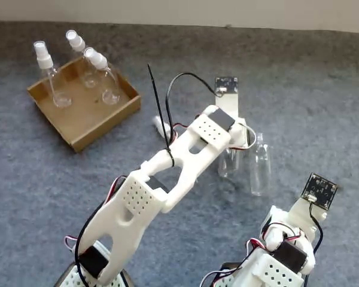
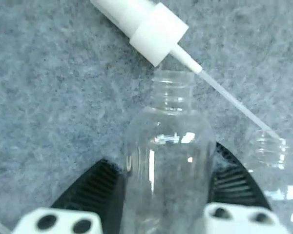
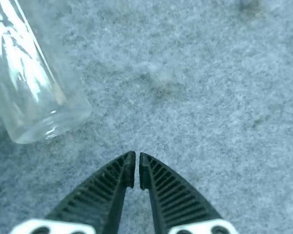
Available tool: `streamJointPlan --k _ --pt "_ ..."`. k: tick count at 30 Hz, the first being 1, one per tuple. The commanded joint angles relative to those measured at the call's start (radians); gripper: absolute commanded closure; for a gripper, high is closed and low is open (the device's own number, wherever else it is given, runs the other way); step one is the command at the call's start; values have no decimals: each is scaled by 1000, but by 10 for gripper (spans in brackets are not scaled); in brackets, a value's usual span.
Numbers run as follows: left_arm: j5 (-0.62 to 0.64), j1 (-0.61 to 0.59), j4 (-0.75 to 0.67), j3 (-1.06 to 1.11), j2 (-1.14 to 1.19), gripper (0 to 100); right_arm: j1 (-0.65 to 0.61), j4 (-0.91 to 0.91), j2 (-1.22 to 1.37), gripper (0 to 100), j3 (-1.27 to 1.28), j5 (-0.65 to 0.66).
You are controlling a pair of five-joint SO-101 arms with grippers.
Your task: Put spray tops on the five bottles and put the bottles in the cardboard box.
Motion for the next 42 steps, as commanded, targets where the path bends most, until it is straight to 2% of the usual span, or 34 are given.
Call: streamJointPlan --k 1,5,12,16,25,27,30,35,42 --pt "0 -4 -14 -45 -13 926 4 7 -5 979 134 9" --pt "-2 -4 3 -79 -47 923 4 7 -5 979 134 9" --pt "-3 -2 279 -242 -183 923 4 7 -5 979 134 9" --pt "-26 -36 368 -325 -223 923 4 7 -5 979 134 9" --pt "-519 -54 592 -581 -239 923 4 7 -5 979 134 9" --pt "-578 -61 598 -627 -239 925 4 7 -5 979 134 9" --pt "-592 -70 605 -685 -255 926 4 7 -5 979 134 9" --pt "-594 -114 606 -636 -364 926 4 7 -5 979 134 9" --pt "-595 -163 606 -360 -634 923 4 7 -5 979 134 9"
